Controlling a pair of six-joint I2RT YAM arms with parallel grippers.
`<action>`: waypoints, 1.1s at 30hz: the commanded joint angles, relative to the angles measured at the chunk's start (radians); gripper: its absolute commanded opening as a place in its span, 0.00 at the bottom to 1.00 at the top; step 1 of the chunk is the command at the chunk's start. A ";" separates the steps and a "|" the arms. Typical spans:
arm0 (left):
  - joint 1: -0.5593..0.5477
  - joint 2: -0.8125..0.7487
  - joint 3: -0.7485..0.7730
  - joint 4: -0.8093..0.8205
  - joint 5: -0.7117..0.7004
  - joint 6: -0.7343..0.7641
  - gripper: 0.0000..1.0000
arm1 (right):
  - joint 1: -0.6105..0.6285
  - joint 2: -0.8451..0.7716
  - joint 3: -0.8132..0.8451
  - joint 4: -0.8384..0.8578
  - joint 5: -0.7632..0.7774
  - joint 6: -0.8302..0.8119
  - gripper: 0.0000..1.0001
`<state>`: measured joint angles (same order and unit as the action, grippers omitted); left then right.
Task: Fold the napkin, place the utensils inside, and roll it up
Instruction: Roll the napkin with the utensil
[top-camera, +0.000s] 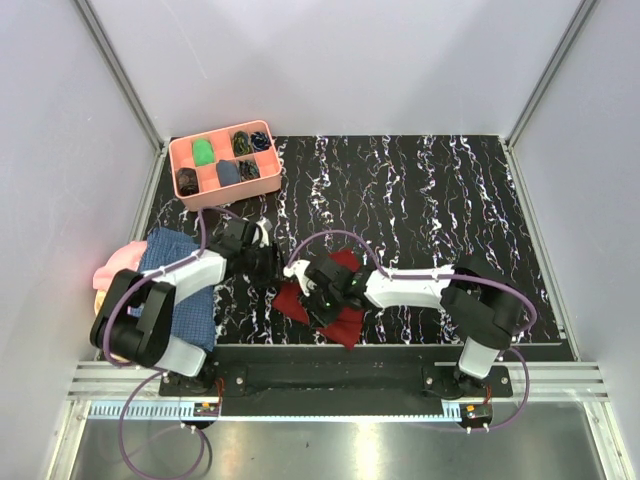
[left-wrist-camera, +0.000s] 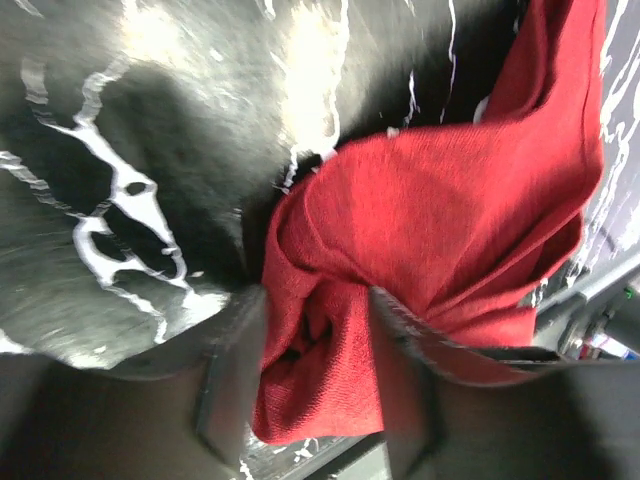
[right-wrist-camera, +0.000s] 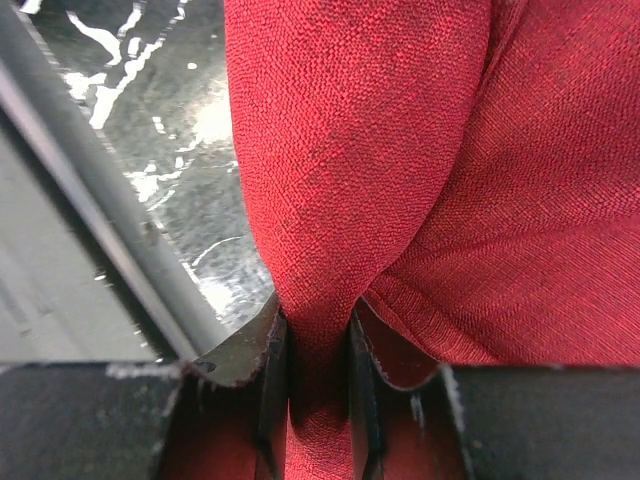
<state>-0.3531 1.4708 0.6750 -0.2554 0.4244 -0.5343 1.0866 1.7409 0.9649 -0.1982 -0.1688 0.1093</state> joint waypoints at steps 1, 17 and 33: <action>0.020 -0.081 0.043 -0.010 -0.119 0.010 0.60 | -0.057 0.066 -0.020 -0.066 -0.213 0.046 0.20; 0.025 -0.331 -0.201 0.200 -0.036 -0.033 0.71 | -0.237 0.226 0.052 -0.053 -0.592 0.035 0.18; 0.022 -0.161 -0.201 0.242 -0.036 -0.073 0.69 | -0.326 0.322 0.098 -0.056 -0.742 0.032 0.16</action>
<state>-0.3309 1.2682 0.4541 -0.0536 0.3740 -0.6014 0.7799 2.0117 1.0622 -0.1871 -0.9489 0.1570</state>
